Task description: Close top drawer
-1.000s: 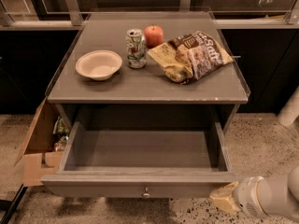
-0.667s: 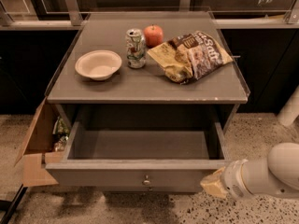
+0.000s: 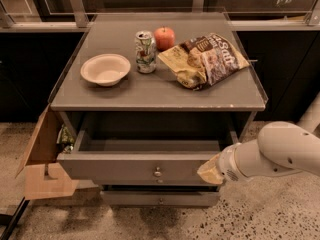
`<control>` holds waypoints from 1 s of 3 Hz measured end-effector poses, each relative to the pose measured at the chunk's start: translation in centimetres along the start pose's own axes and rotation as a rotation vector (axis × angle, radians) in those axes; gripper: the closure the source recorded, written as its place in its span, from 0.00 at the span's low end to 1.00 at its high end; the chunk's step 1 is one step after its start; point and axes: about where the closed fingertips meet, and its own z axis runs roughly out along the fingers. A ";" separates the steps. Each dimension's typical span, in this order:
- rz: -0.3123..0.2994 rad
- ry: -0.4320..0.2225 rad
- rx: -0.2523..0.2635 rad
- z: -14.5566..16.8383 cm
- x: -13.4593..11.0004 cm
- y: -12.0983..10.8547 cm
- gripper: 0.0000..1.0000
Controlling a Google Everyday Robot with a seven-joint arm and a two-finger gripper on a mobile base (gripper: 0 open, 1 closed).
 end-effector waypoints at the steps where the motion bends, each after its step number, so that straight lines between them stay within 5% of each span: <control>1: 0.000 0.000 0.000 0.0 0.0 0.0 1.00; 3: 0.015 -0.031 0.037 -0.1 -0.3 -1.7 1.00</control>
Offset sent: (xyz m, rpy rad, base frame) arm -0.0010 -0.0083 0.0013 0.0377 -0.0267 -0.0475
